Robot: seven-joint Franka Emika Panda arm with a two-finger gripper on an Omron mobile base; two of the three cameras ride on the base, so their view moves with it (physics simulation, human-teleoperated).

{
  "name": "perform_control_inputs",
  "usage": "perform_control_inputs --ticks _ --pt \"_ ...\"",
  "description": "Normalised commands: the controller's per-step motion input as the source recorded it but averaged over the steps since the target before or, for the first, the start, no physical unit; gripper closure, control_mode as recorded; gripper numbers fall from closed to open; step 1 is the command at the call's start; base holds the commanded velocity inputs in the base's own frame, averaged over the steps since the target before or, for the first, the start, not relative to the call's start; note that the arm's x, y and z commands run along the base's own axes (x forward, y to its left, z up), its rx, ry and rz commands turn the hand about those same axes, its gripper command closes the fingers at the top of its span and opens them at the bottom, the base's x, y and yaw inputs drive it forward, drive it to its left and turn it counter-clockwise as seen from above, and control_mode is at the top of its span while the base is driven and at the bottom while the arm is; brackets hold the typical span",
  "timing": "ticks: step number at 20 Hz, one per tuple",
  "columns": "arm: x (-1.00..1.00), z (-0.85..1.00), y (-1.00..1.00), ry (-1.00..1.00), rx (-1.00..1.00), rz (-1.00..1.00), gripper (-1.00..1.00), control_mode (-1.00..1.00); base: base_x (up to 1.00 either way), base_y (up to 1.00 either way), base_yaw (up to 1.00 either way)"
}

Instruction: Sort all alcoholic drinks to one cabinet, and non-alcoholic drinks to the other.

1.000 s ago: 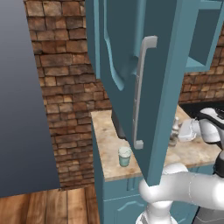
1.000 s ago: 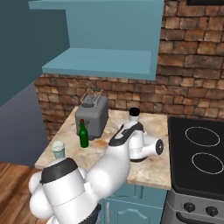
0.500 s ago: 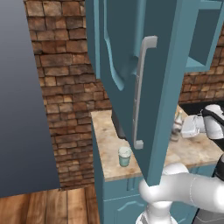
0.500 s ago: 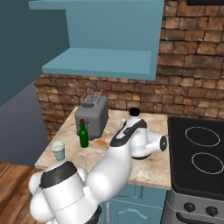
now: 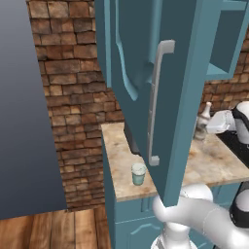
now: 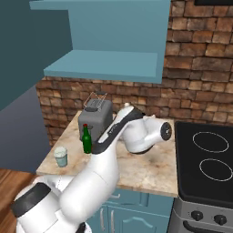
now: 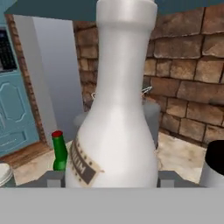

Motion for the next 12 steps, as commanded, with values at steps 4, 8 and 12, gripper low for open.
perform_control_inputs --ticks 4,8,12 --pt "0.0 1.0 0.29 -0.17 -0.11 -0.31 1.0 -1.0 0.0 0.0 0.0" --pt "-0.01 1.0 0.05 -0.13 -0.04 -0.31 1.0 -1.0 0.0 0.0 0.0" --pt "-0.06 1.0 -0.02 -0.06 0.0 -0.15 1.0 -1.0 0.0 0.0 0.0"
